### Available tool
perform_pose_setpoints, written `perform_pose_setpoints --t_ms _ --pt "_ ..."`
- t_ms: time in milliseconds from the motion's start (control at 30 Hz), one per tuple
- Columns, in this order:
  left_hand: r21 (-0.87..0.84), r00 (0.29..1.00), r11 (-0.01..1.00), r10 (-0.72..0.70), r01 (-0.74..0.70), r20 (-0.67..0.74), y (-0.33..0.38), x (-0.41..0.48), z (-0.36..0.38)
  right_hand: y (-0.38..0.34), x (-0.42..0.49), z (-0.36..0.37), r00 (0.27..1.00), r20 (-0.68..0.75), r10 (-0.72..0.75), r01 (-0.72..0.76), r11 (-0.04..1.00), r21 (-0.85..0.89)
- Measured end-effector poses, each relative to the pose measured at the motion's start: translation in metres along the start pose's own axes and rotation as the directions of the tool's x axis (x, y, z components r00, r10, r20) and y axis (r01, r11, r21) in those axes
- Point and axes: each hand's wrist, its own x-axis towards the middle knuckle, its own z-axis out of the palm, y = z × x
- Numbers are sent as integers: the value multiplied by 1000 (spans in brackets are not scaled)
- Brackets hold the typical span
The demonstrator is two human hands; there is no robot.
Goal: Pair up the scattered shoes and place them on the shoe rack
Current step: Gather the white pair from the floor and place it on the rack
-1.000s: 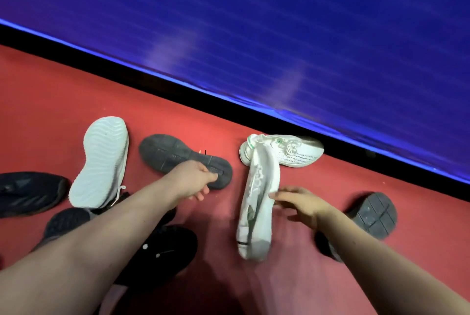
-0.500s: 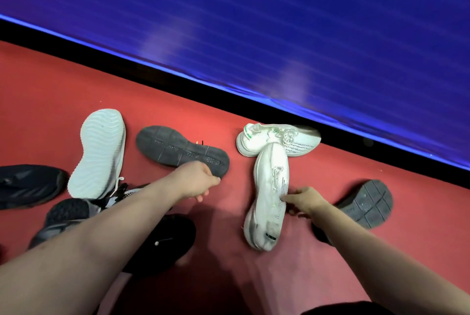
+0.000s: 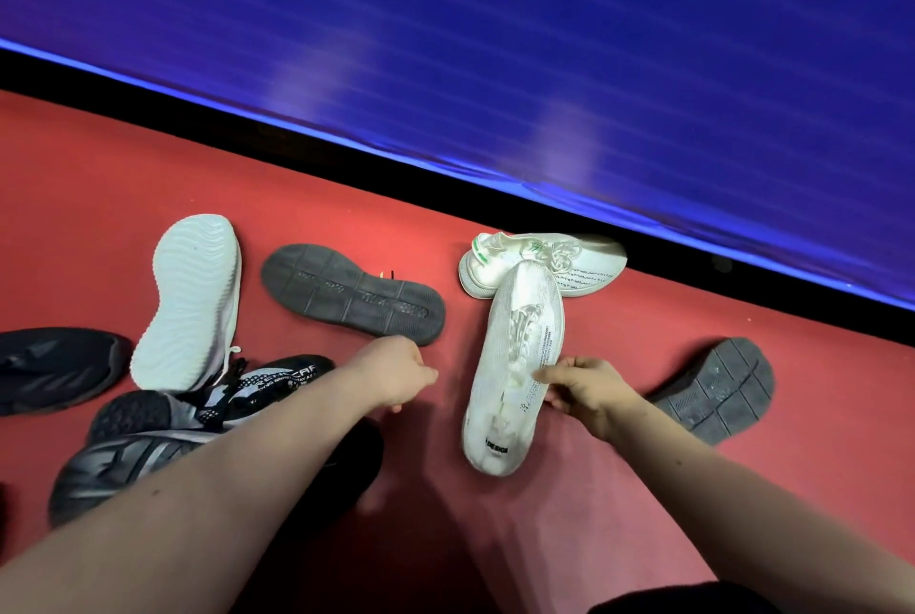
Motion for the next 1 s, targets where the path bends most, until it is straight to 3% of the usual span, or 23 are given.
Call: perform_pose_setpoints --t_ms 100,267,467,600,733,800,900,1000 --pt "-21 1000 1000 -1 0 -18 5 0 6 -5 -4 3 995 95 -28 18 994 104" --pt "-205 981 973 64 -102 -185 12 -1 7 -14 -15 27 961 257 -106 55 979 198" --pt "-82 927 979 150 -189 -343 6 -8 -8 -20 -22 45 929 329 -169 100 971 215" --pt "-65 934 971 201 -229 -294 3 -6 -14 -23 -24 45 931 319 -179 122 974 191" --pt "-461 959 861 96 -214 -266 -3 -7 -13 -26 -24 36 938 289 -193 145 973 180" --pt "-521 959 830 54 -199 -278 -6 -3 -16 -25 -21 32 945 268 -186 139 973 185" --pt "-486 980 869 -3 -95 -197 -10 5 -20 -22 -17 26 953 254 -166 120 975 185" --pt "-320 987 947 -83 35 -136 -35 11 -31 -14 -19 28 972 207 -107 128 987 -92"
